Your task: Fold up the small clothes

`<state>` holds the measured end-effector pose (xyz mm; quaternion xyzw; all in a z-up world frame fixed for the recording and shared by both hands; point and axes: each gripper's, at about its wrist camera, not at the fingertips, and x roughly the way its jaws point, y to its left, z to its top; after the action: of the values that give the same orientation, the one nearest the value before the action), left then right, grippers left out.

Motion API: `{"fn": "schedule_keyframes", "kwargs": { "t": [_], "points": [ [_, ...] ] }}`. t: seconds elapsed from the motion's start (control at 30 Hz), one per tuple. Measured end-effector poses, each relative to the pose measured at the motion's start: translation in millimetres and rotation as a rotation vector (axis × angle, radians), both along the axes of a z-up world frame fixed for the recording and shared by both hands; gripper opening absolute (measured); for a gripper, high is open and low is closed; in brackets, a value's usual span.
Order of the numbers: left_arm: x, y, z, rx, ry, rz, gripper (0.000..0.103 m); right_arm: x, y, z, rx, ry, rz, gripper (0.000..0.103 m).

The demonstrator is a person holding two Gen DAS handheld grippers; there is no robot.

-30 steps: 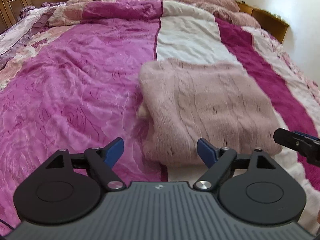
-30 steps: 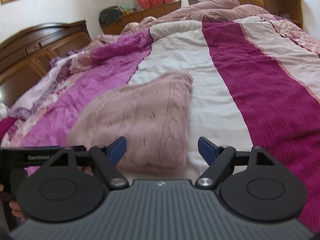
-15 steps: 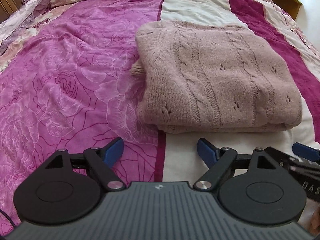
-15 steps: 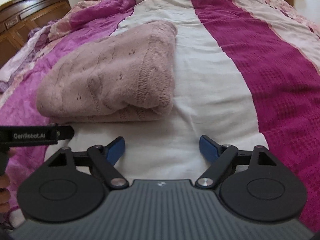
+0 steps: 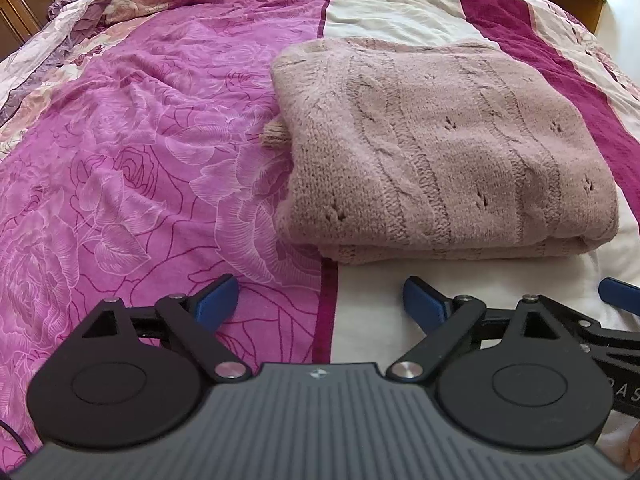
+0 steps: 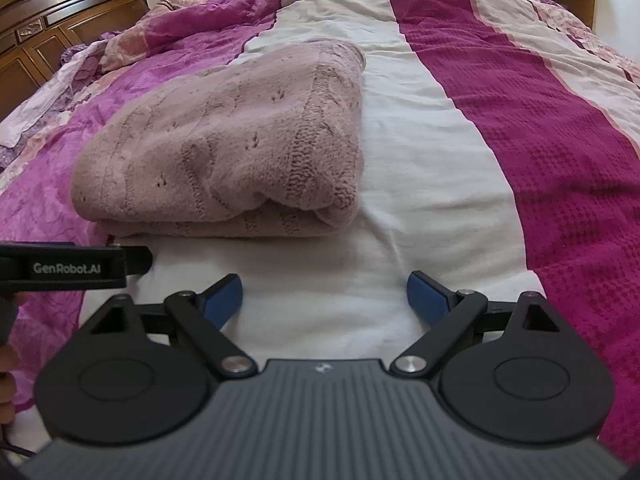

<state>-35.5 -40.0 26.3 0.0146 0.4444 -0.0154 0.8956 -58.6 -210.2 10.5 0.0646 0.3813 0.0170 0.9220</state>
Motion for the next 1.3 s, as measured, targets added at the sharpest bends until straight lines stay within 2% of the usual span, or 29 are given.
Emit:
{"fn": "schedule_keyframes", "kwargs": {
  "t": [1.3],
  "points": [
    [0.1,-1.6,-1.3,0.012,-0.003,-0.004,0.094,-0.1,2.3,-1.3,-0.007,-0.004,0.003,0.094]
  ]
}}
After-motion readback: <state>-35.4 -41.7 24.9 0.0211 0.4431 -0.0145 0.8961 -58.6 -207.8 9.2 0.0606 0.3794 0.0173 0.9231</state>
